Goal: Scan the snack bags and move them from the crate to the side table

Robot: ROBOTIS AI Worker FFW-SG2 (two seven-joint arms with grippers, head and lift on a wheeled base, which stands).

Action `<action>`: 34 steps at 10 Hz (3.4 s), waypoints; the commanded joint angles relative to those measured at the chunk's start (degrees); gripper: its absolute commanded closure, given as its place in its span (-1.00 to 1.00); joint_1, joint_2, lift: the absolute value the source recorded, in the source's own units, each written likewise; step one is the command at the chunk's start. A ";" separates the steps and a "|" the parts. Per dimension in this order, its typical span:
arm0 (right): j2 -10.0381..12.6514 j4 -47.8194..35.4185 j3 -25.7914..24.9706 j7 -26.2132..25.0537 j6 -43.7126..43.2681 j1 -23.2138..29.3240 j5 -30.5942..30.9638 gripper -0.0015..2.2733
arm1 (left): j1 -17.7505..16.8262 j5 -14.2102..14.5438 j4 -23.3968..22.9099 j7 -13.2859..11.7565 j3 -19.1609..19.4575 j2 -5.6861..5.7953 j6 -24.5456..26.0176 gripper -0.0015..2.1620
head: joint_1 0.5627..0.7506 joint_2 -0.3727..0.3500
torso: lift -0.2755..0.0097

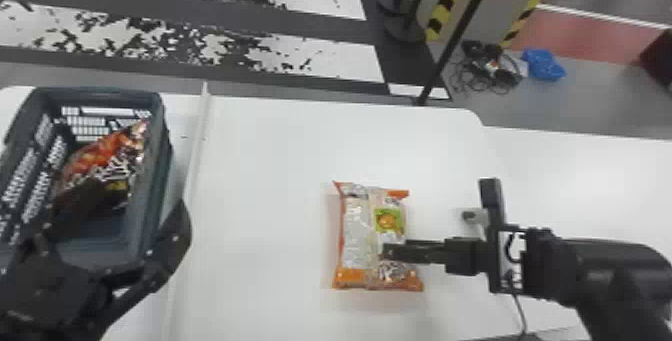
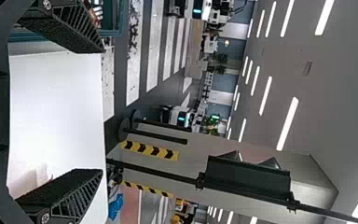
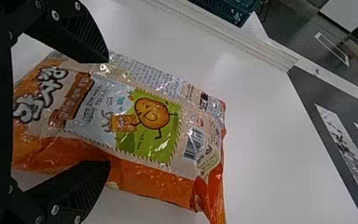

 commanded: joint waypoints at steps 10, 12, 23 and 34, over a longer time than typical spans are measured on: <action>0.30 -12.84 -21.33 -4.23 0.32 7.75 -12.24 0.96 | -0.65 -0.25 3.86 0.23 -1.45 0.01 -3.52 -0.92 | 0.41 -0.76 | 0.32; -0.32 -4.66 -27.66 -8.18 -3.02 1.59 -13.03 0.96 | -1.09 -0.95 6.06 0.67 -2.50 0.01 -6.33 -0.92 | 0.41 -0.94 | 0.32; -2.34 33.66 -20.01 -41.67 -38.87 -8.34 -2.84 0.96 | -1.35 -0.42 6.15 1.46 -2.15 0.62 -7.38 -0.92 | 0.41 -0.94 | 0.32; 7.86 -5.63 -25.73 -45.18 -33.95 14.60 -12.24 -0.94 | -1.00 -0.33 4.13 1.19 -2.50 0.80 -7.03 -0.92 | 0.41 -0.94 | 0.32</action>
